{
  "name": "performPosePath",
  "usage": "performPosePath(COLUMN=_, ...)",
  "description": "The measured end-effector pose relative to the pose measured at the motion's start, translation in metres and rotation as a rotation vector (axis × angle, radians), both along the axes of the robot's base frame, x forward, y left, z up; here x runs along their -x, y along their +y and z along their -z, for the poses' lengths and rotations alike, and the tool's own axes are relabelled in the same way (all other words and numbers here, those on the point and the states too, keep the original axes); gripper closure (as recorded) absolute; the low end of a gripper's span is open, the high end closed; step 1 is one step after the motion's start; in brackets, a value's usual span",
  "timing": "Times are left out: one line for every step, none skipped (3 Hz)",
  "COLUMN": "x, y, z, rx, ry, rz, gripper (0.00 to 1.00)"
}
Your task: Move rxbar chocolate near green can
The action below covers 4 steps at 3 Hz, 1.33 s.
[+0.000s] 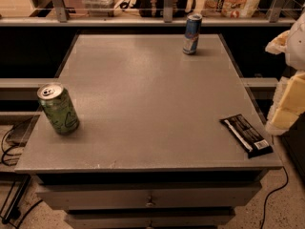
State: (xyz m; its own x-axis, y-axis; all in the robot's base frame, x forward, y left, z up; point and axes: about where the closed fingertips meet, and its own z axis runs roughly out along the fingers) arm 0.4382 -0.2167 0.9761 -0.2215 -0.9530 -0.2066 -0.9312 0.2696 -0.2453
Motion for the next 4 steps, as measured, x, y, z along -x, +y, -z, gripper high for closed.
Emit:
performPosePath(x=-0.001, y=0.000, z=0.000, rx=0.000, ry=-0.002, rz=0.000, gripper=0.00)
performPosePath(x=-0.008, y=0.004, z=0.021, rx=0.001, ry=0.034, rz=-0.001, gripper=0.00)
performPosePath(x=-0.013, y=0.011, z=0.050, rx=0.018, ry=0.061, rz=-0.001, gripper=0.00)
performPosePath(x=-0.021, y=0.013, z=0.081, rx=0.001, ry=0.094, rz=0.027, gripper=0.00)
